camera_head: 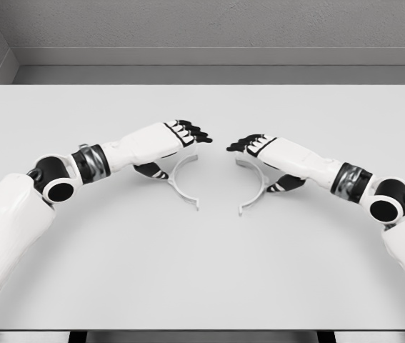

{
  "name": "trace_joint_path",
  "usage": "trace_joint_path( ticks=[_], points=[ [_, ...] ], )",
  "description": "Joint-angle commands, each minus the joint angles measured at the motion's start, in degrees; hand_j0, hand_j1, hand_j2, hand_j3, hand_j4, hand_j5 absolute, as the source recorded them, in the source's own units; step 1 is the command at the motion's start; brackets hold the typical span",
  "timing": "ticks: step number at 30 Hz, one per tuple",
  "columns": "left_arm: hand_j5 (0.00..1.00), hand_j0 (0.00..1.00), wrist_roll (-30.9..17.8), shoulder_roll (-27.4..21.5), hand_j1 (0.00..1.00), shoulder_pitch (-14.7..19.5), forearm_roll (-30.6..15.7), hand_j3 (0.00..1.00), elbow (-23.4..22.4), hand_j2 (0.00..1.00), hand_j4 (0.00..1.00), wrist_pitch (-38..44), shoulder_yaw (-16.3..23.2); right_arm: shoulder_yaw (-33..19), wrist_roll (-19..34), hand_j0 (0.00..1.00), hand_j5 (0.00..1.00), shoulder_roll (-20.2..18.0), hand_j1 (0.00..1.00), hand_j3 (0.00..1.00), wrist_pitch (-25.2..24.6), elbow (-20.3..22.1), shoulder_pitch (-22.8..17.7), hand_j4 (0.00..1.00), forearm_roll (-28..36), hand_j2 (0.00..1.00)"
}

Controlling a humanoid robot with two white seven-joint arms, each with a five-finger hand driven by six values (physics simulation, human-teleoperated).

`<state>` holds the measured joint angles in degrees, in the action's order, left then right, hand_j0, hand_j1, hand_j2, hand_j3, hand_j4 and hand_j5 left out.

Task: Assemble PVC drainage pipe clamps

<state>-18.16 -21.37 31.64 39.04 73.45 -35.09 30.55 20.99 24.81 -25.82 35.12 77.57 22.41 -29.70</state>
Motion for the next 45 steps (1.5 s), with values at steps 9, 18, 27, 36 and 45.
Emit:
trace_joint_path(
  ticks=[9,18,27,36,45],
  points=[
    [1.00,1.00,0.06,1.07,1.00,-0.18,-0.63,1.00,2.22,1.00,1.00,0.09,-0.13,1.08,0.06,1.00,1.00,0.77,1.00,1.00,-0.12,0.03,0.70,1.00,0.43,1.00],
    [1.00,1.00,0.14,-3.41,1.00,0.35,-1.25,1.00,0.73,1.00,1.00,0.09,-2.77,-1.03,-0.12,1.00,1.00,-2.22,1.00,1.00,-0.12,-0.23,-0.09,1.00,1.05,1.00],
    [1.00,1.00,0.23,-5.34,1.00,0.35,-1.25,1.00,-2.35,1.00,1.00,0.09,-3.04,-0.51,-0.03,1.00,1.00,-1.34,1.00,1.00,-0.12,-2.07,0.44,1.00,0.87,1.00],
    [1.00,1.00,0.23,-6.49,1.00,0.62,-2.65,1.00,-2.35,1.00,1.00,0.09,-3.12,-0.24,-0.03,1.00,1.00,0.24,1.00,1.00,-0.12,-1.81,0.53,1.00,0.78,1.00],
    [1.00,1.00,0.23,-6.49,1.00,0.53,-3.71,1.00,-2.18,1.00,1.00,0.09,-3.12,0.99,0.06,1.00,1.00,0.86,1.00,1.00,-0.12,-2.60,1.58,1.00,0.70,1.00]
  ],
)
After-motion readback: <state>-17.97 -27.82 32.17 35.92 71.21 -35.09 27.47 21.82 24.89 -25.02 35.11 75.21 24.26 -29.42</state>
